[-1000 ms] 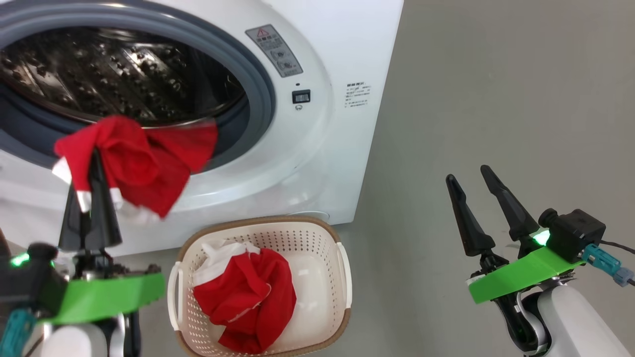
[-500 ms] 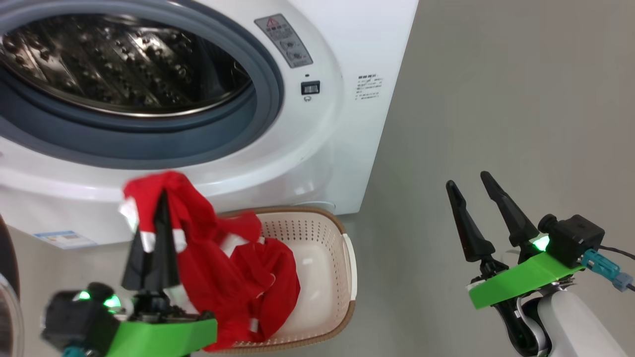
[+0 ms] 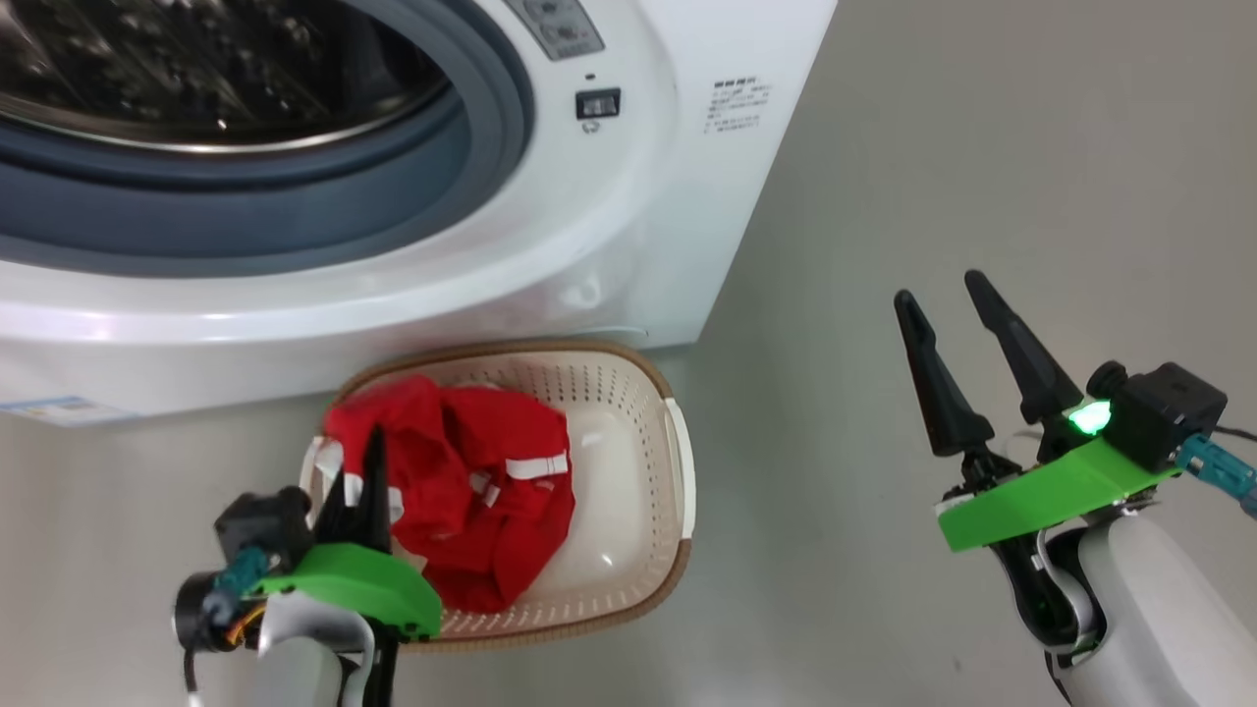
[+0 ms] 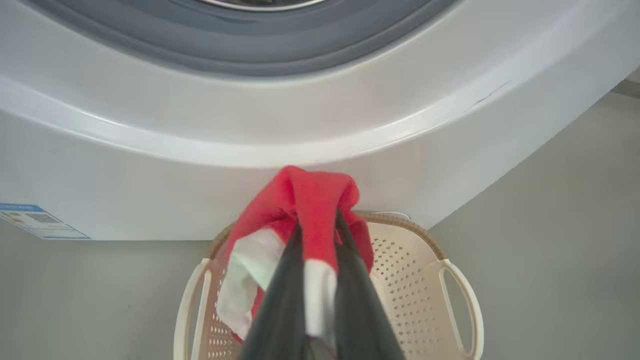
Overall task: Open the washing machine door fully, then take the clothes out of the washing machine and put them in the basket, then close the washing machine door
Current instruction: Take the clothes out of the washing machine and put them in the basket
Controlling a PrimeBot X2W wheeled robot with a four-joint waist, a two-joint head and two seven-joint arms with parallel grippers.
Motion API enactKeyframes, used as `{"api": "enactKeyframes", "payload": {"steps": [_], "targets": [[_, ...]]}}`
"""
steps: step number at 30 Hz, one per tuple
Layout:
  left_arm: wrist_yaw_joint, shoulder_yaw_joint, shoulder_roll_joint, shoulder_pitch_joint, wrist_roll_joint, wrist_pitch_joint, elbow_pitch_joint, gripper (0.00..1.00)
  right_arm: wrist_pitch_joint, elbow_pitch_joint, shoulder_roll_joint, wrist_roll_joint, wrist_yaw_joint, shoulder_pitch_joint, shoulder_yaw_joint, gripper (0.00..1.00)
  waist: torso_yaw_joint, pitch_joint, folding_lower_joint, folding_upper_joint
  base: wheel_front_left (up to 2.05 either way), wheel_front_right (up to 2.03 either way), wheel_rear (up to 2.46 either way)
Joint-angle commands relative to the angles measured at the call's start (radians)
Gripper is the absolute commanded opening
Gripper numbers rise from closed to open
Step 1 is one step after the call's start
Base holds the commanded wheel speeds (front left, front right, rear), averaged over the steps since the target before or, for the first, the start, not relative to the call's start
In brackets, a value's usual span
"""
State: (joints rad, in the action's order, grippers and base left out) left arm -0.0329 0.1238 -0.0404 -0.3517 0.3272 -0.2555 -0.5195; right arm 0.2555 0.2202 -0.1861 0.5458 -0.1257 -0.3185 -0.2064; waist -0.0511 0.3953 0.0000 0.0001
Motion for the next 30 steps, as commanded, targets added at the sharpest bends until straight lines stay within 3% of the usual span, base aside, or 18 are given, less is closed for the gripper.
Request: {"api": "enactKeyframes", "payload": {"steps": [1,15,26,27,28,29,30], "targets": [[0.017,-0.019,-0.010,-0.050,0.028,0.007,-0.072,0.00,0.006,-0.026,-0.008,0.008,-0.005,-0.018,-0.022,1.00,-0.023,0.058,0.0000,-0.0001,0.00,0.00,0.00],[0.114,0.063,-0.010,-0.310,0.221,0.134,-0.627,0.00,0.006,-0.027,0.011,0.005,-0.005,-0.088,-0.045,1.00,-0.094,0.185,0.0000,-0.0001,0.00,0.00,0.00],[0.140,0.091,-0.010,-0.387,0.260,0.200,-0.753,0.00,0.006,-0.024,0.029,0.011,-0.005,-0.135,-0.056,1.00,-0.124,0.272,0.0000,-0.0001,0.00,0.00,0.00],[0.139,0.091,-0.010,-0.389,0.262,0.204,-0.756,0.11,0.006,-0.022,0.029,0.012,-0.005,-0.136,-0.056,1.00,-0.124,0.274,0.0000,-0.0001,0.00,0.00,0.00],[0.139,0.092,-0.011,-0.391,0.262,0.204,-0.758,0.47,0.006,-0.021,0.029,0.013,-0.005,-0.137,-0.056,1.00,-0.124,0.274,0.0000,-0.0001,0.00,0.00,0.00],[0.139,0.095,-0.011,-0.392,0.260,0.201,-0.760,1.00,0.006,-0.019,0.029,0.013,-0.005,-0.138,-0.056,1.00,-0.123,0.274,0.0000,-0.0001,0.00,0.00,0.00],[0.137,0.095,-0.011,-0.393,0.261,0.196,-0.761,1.00,0.006,-0.017,0.029,0.014,-0.005,-0.139,-0.056,1.00,-0.121,0.272,0.0000,-0.0001,0.00,0.00,0.00]]}}
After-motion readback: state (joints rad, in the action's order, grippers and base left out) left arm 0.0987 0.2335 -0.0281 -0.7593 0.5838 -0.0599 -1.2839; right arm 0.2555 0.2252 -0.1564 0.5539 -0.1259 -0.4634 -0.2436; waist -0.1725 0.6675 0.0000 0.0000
